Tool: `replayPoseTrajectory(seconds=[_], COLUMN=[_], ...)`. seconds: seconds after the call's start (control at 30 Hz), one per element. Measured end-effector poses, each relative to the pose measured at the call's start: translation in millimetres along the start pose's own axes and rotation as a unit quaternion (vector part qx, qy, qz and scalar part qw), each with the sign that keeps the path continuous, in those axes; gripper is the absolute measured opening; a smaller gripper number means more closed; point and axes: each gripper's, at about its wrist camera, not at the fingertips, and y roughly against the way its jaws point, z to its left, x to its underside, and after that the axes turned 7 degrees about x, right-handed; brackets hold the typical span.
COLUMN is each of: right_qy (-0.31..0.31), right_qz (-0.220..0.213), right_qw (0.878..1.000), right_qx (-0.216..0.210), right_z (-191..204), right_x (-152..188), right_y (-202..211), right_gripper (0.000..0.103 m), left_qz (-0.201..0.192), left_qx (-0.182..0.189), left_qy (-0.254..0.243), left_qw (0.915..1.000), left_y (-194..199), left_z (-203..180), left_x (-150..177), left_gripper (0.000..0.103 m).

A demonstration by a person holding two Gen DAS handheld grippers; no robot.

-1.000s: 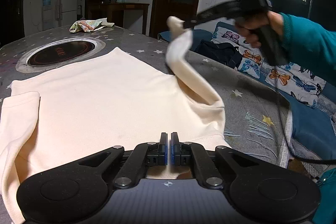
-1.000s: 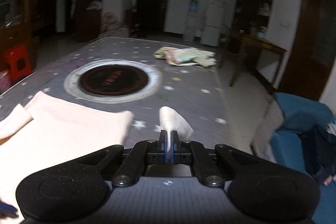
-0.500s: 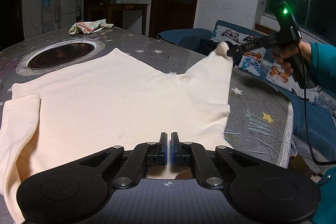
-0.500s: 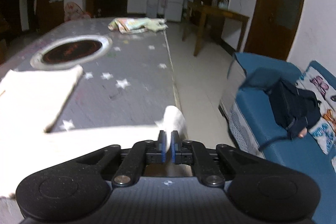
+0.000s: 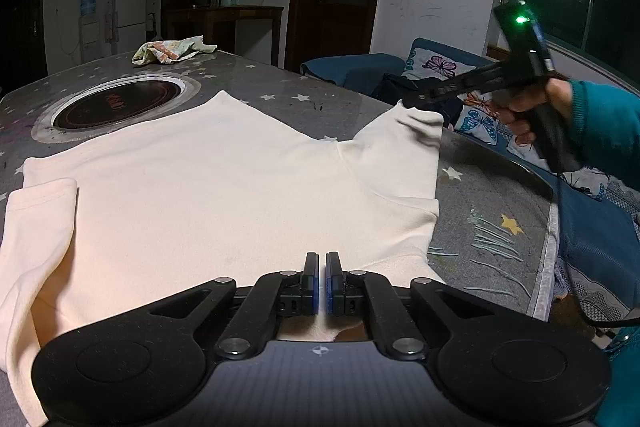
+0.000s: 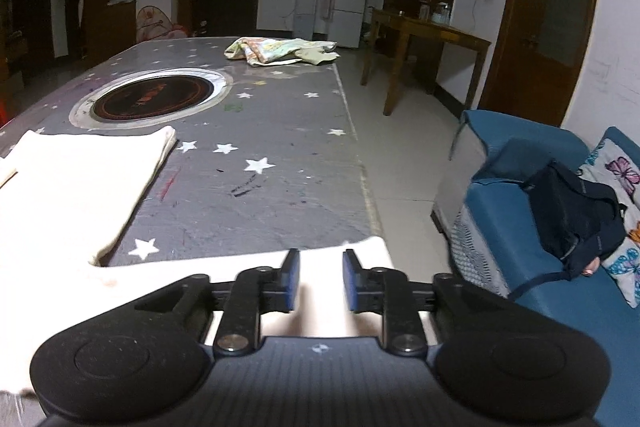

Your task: Fold clothes

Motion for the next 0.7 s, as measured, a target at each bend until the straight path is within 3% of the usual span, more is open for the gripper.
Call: replayPoseTrajectory(seconds=[0.23, 0.53, 0.7], right_qy=[0.003, -0.015, -0.02], right_qz=[0.026, 0.041, 0.012], right_qw=[0.999, 0.997, 0.999], right_qx=[0.025, 0.07, 0.035], right_z=[0, -23, -13], right_x=[4, 13, 3], right_y=[-31, -26, -19], right_gripper=[0.025, 0.025, 0.025], left_qz=[-0.002, -0.003, -0.002], left_qx=[0.003, 0.01, 0.008], left_qy=[0.005, 0.013, 0.013], left_qw=[1.0, 0.9999, 0.9999], left_y=[1, 0, -1], left_z=[1, 5, 4], left_x=[1, 1, 0], left_gripper=[0.004, 0.005, 0.005])
